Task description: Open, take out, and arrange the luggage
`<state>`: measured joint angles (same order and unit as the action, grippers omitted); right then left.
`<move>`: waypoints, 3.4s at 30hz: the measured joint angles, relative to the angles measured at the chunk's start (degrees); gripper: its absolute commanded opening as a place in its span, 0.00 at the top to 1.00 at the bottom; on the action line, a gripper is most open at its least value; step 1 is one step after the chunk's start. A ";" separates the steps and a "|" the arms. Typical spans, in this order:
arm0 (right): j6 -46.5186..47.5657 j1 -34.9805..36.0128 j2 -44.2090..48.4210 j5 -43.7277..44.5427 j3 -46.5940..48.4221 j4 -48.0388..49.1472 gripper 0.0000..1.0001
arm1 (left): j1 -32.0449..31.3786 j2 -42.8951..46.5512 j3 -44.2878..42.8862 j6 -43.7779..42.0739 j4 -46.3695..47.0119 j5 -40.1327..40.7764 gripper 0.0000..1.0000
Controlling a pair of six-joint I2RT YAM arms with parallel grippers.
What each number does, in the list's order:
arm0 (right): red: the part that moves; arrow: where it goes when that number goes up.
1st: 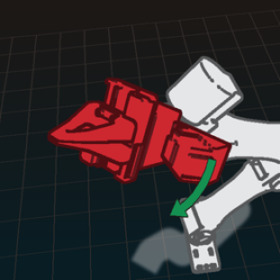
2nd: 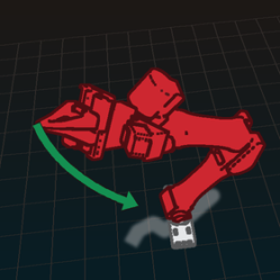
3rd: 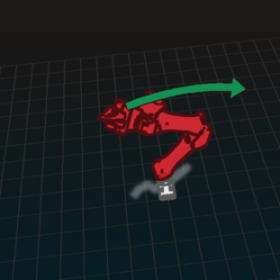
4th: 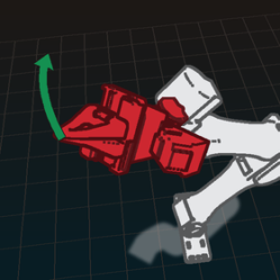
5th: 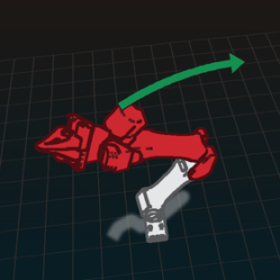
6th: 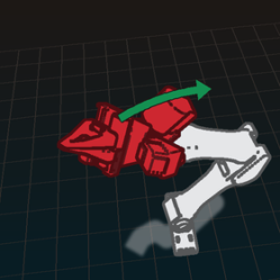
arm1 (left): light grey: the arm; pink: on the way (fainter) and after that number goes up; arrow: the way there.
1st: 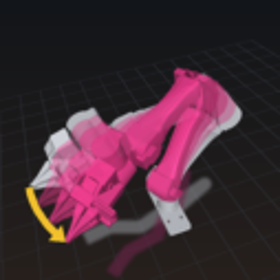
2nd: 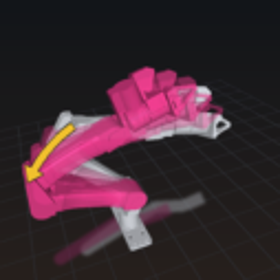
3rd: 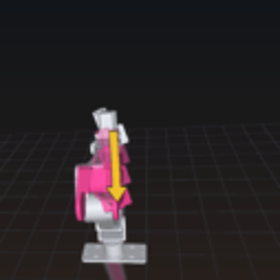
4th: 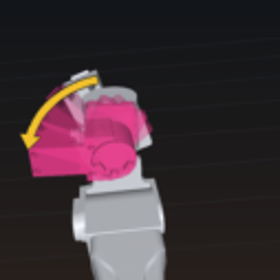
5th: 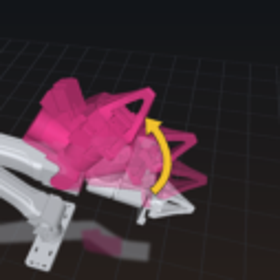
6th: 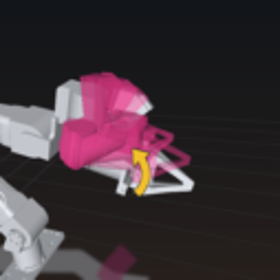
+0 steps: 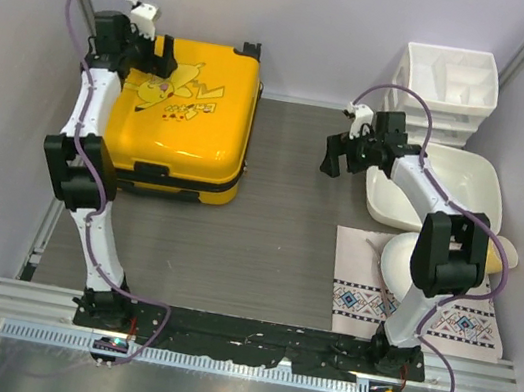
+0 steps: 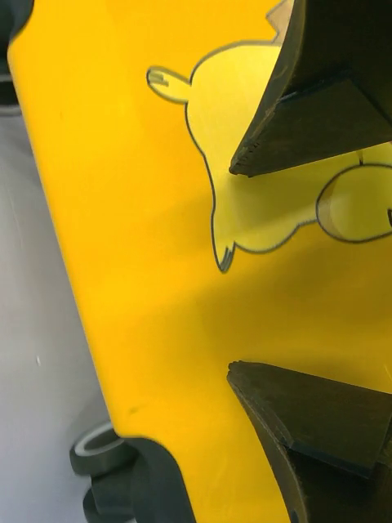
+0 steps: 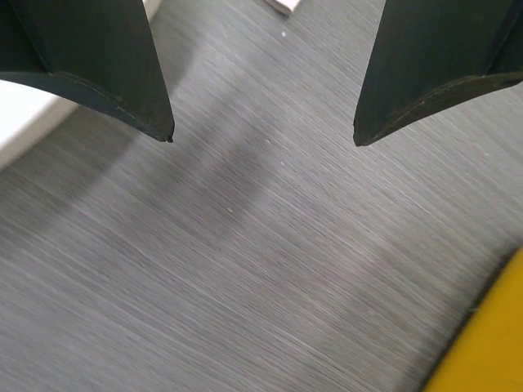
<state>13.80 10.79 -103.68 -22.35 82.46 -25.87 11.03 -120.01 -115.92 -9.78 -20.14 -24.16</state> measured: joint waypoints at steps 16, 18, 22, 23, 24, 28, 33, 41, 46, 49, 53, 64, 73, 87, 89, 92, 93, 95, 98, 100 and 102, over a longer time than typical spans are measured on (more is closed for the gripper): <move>0.85 2.38 -0.61 -9.75 -4.26 7.50 0.02 | 11.39 0.44 -1.73 11.63 -4.74 -10.54 0.00; 0.79 2.51 -0.59 -9.75 -4.90 7.37 0.02 | 13.03 -0.50 -1.73 13.66 -7.43 -8.85 0.00; 0.68 2.64 -0.46 -9.73 -5.53 7.45 0.02 | 14.34 -2.49 -2.10 20.09 -7.89 -12.59 0.01; 0.70 2.67 -0.42 -9.75 -5.66 7.43 0.02 | 14.32 -2.62 -2.23 20.48 -7.98 -12.92 0.01; 0.72 2.69 -0.28 -9.79 -5.90 7.58 0.02 | 14.32 -2.86 -2.40 20.85 -8.00 -13.46 0.01; 1.18 3.10 0.98 -10.38 -8.83 9.49 0.02 | 14.47 -3.10 -1.49 21.46 -6.73 -16.06 0.03; 2.67 3.96 4.90 -11.52 -16.17 15.10 0.03 | 13.31 1.70 8.04 21.09 0.85 -15.08 0.07; 6.49 4.66 6.75 -16.92 -19.82 20.83 0.08 | 9.94 7.48 18.51 24.94 9.42 -11.91 0.09; 8.15 4.87 6.93 -20.48 -22.80 25.14 0.36 | 7.98 7.10 18.73 26.16 11.19 -12.24 0.09; 8.11 5.57 6.95 -22.10 -25.33 30.47 0.50 | 7.56 6.91 18.60 26.34 11.61 -12.37 0.09; 7.23 7.96 7.08 -22.84 -28.57 37.38 0.55 | 7.54 6.93 18.80 26.36 11.80 -12.33 0.09; 2.01 14.97 7.26 -22.16 -31.91 54.60 0.59 | 7.48 7.93 21.09 26.40 14.40 -11.78 0.09; 1.70 17.03 4.20 -21.16 -31.93 61.00 0.65 | 7.48 7.91 20.70 26.38 14.03 -11.78 0.09; 4.07 17.40 1.01 -20.41 -31.93 63.60 0.77 | 7.48 7.63 19.93 26.05 12.96 -11.80 0.09; 3.93 17.55 1.01 -20.41 -31.93 64.02 0.79 | 7.45 7.56 19.78 26.01 12.79 -11.82 0.09; 3.67 17.94 1.01 -20.46 -31.93 64.70 0.81 | 7.45 7.52 19.65 25.97 12.61 -11.85 0.09; 3.61 18.10 1.01 -20.50 -31.93 64.89 0.82 | 7.45 7.50 19.63 25.97 12.59 -11.85 0.09; 3.43 18.34 1.01 -20.63 -31.95 65.20 0.84 | 7.45 7.45 19.54 25.94 12.46 -11.87 0.09; 3.17 18.60 1.01 -20.61 -32.06 65.46 0.84 | 7.45 7.37 19.34 25.92 12.22 -11.91 0.09; 3.08 18.64 1.01 -20.63 -32.35 65.72 0.76 | 7.45 7.34 19.30 25.92 12.17 -11.91 0.09; 2.91 18.73 1.01 -20.63 -32.63 65.77 0.67 | 7.45 7.34 19.28 25.90 12.15 -11.91 0.09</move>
<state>16.71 29.52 -102.67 -42.98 49.82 39.90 18.48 -112.66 -96.64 16.12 -7.99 -36.07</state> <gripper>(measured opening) 0.224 0.945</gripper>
